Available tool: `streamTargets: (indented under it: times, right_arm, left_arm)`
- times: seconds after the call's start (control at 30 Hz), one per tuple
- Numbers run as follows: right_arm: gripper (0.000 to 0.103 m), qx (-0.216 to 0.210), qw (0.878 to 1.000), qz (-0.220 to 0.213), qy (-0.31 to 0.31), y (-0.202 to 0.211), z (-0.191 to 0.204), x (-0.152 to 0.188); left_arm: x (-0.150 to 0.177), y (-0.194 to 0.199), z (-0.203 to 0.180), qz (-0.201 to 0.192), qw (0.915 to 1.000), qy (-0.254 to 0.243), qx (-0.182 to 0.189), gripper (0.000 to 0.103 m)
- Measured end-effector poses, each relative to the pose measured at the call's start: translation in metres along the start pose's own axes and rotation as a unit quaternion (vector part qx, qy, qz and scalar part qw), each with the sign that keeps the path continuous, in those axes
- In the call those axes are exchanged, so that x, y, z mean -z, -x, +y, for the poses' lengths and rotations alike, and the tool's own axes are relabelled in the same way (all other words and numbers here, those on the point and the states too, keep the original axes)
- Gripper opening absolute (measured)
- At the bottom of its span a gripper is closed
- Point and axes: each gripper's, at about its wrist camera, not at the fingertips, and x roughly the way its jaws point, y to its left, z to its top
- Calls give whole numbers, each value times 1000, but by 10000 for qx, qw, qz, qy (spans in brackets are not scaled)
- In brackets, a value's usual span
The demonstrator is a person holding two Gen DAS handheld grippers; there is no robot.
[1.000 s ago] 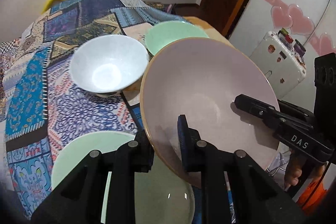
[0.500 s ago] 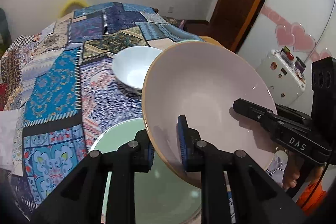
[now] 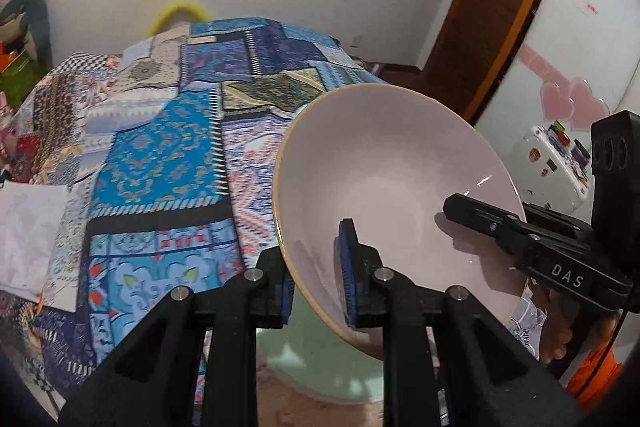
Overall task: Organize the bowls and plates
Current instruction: 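Lift the pink bowl away from the mint green bowl with both tools, then carry the pink bowl, lower it onto the bed cover, open both tools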
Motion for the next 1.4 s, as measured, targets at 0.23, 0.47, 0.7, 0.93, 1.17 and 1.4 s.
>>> streamTargets:
  times: [0.23, 0.47, 0.7, 0.93, 1.17, 1.4]
  right_arm:
    - [20, -221, 9996, 106, 123, -18, 27, -1]
    - [20, -424, 9983, 223, 346, -36, 62, 1]
    - [20, -626, 9963, 401, 441, -57, 88, 7]
    - [20, -768, 9935, 689, 479, -79, 107, 19]
    - [20, -721, 9915, 946, 531, -97, 120, 32]
    - [20, -665, 9887, 1234, 536, -115, 128, 46]
  left_arm:
    - [9, 18, 38, -137, 9994, 258, -163, 20]
    - [25, 37, 75, -197, 9977, 518, -390, 20]
    - [43, 53, 109, -159, 9954, 720, -618, 20]
    - [61, 59, 137, -71, 9927, 908, -793, 20]
    - [77, 49, 159, 101, 9904, 1107, -819, 20]
    - [90, 36, 177, 293, 9887, 1233, -806, 20]
